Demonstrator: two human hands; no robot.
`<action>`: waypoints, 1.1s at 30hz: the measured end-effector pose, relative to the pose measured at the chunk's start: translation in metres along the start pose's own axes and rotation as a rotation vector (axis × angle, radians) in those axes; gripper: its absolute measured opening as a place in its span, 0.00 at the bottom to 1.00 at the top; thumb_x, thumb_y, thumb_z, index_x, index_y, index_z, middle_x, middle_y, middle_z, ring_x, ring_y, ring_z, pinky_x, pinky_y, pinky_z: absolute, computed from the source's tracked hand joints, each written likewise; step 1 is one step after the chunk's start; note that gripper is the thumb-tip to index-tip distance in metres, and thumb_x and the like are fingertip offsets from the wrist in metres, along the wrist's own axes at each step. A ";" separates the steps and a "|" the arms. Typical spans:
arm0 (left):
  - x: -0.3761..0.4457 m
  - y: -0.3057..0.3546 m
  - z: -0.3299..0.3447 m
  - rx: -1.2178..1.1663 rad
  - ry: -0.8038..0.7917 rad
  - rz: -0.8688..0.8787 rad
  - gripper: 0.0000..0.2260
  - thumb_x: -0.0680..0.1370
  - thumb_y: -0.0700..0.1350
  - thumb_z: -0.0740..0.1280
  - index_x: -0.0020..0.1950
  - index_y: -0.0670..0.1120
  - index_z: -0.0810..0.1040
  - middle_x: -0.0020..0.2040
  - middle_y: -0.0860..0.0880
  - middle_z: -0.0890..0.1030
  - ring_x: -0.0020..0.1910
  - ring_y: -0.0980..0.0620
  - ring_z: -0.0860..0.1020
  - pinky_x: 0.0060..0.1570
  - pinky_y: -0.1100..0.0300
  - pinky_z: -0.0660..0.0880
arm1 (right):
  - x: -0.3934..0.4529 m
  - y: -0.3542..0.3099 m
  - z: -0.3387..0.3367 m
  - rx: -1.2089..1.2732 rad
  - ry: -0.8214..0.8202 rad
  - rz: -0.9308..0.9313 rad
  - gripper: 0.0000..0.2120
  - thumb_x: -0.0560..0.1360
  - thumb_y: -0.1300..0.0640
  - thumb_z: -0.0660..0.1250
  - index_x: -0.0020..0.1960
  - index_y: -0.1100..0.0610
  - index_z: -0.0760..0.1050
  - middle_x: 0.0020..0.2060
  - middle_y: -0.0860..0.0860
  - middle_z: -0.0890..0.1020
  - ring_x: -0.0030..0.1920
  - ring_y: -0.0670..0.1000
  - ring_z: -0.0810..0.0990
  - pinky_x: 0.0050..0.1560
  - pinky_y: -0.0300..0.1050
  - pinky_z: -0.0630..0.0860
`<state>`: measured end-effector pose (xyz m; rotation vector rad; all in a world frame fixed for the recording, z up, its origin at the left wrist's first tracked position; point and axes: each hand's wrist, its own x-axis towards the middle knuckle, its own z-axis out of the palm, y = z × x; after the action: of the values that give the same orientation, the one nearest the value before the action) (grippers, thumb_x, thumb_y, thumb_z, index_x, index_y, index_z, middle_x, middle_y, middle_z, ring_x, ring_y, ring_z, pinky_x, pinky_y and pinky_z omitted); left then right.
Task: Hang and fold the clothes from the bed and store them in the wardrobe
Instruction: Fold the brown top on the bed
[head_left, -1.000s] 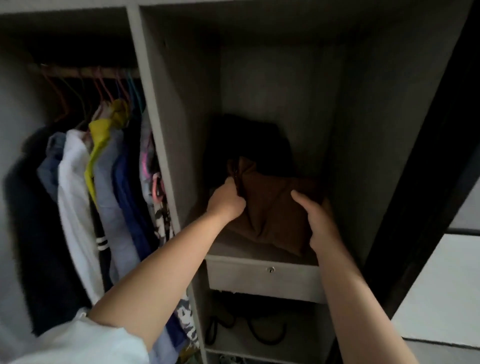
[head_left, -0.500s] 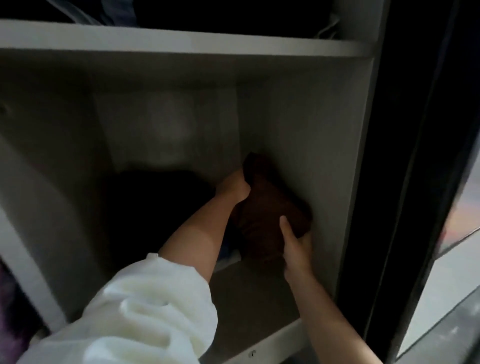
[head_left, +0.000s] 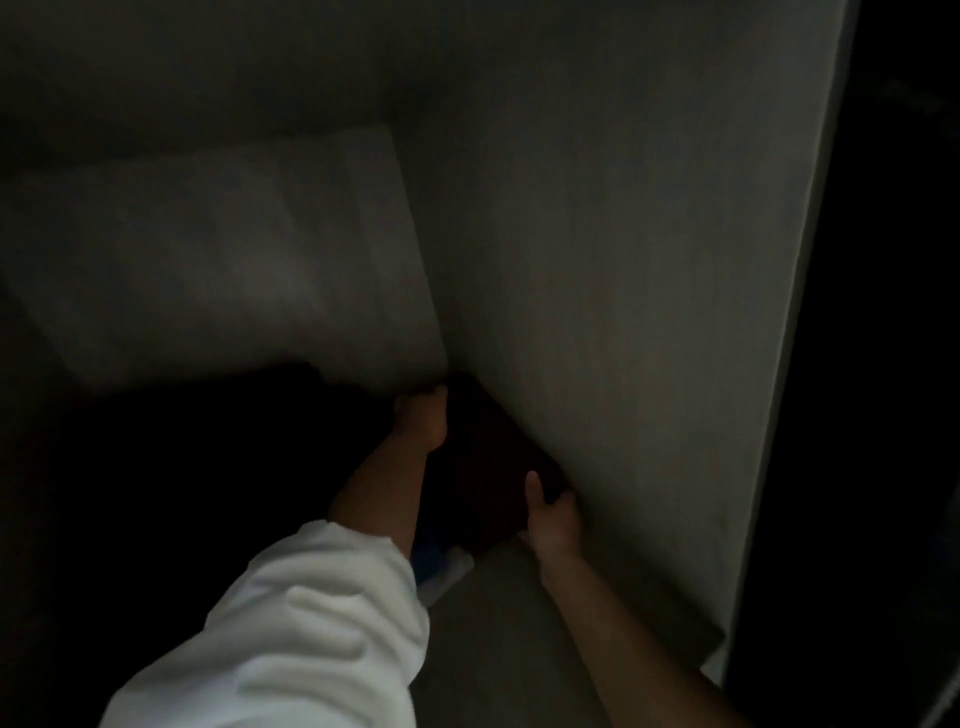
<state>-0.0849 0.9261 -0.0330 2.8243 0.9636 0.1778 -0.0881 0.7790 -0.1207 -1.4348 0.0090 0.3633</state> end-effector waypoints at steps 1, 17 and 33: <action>0.004 -0.001 0.003 -0.003 0.005 0.009 0.17 0.82 0.43 0.51 0.69 0.38 0.64 0.72 0.39 0.63 0.70 0.41 0.62 0.70 0.51 0.57 | 0.001 0.000 -0.003 -0.061 0.004 -0.035 0.29 0.76 0.54 0.63 0.69 0.70 0.60 0.67 0.65 0.67 0.68 0.60 0.68 0.68 0.49 0.64; -0.050 -0.013 -0.039 0.430 0.184 -0.099 0.23 0.77 0.41 0.60 0.72 0.44 0.64 0.73 0.42 0.62 0.73 0.43 0.57 0.73 0.45 0.47 | -0.026 0.001 0.010 -1.311 -0.269 -0.896 0.28 0.74 0.36 0.44 0.54 0.42 0.80 0.57 0.49 0.80 0.63 0.57 0.72 0.56 0.68 0.67; -0.163 -0.029 -0.041 0.259 -0.056 -0.225 0.26 0.82 0.55 0.46 0.76 0.43 0.48 0.77 0.43 0.44 0.75 0.41 0.45 0.72 0.47 0.45 | -0.039 -0.010 -0.002 -1.432 -0.610 -0.609 0.24 0.82 0.46 0.41 0.76 0.49 0.43 0.76 0.47 0.42 0.74 0.52 0.35 0.70 0.61 0.36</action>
<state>-0.2364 0.8527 -0.0085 2.8951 1.3709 -0.0576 -0.1224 0.7667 -0.1021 -2.5161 -1.3958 0.2650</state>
